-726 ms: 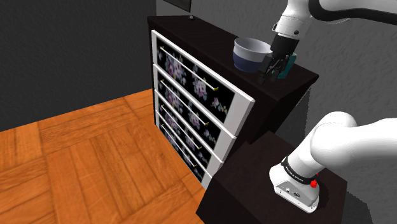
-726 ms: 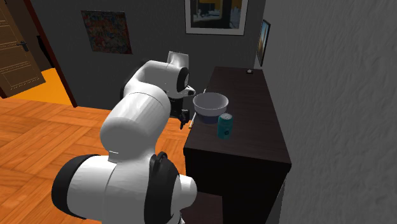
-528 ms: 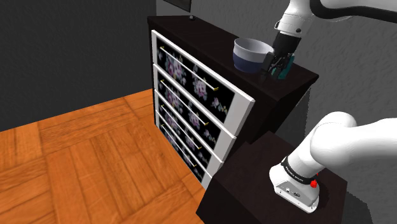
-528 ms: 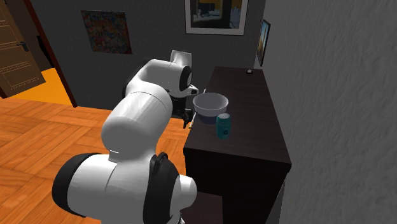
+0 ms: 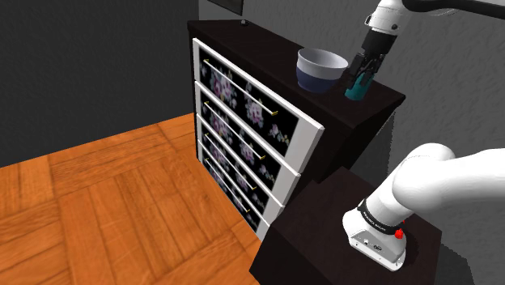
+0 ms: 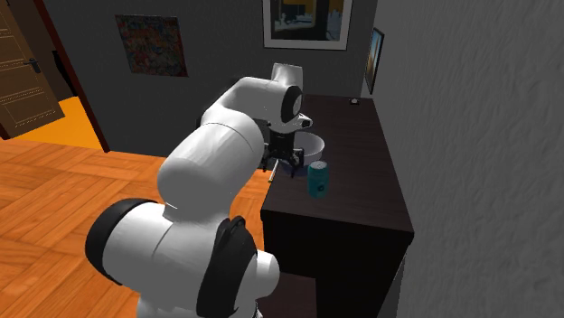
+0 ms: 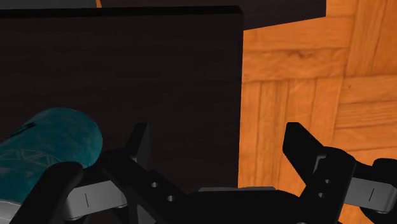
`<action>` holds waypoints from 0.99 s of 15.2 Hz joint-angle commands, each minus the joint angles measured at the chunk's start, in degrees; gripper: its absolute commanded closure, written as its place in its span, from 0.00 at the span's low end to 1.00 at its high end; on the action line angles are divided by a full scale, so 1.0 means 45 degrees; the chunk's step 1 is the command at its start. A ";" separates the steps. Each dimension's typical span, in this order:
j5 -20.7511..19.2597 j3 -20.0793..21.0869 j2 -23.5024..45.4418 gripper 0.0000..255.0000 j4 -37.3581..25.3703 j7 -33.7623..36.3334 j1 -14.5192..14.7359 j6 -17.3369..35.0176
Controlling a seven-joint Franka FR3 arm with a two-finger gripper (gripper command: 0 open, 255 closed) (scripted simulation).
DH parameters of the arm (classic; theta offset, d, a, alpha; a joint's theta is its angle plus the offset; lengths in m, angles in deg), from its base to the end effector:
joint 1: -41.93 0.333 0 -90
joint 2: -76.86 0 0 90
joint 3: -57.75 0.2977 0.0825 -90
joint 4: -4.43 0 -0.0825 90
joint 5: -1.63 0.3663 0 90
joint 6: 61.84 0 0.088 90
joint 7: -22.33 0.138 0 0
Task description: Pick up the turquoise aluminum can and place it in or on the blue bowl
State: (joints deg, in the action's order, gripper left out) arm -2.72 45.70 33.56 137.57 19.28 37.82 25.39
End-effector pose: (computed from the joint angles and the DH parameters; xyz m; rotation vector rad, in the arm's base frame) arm 0.2890 -0.1085 0.5412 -3.0548 0.2604 0.0715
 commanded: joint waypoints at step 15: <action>-0.1928 -0.2297 0.1833 0.00 -0.1930 -0.2634 -0.0611 0.0964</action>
State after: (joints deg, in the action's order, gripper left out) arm -11.18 35.60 42.02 127.87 7.52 35.19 28.87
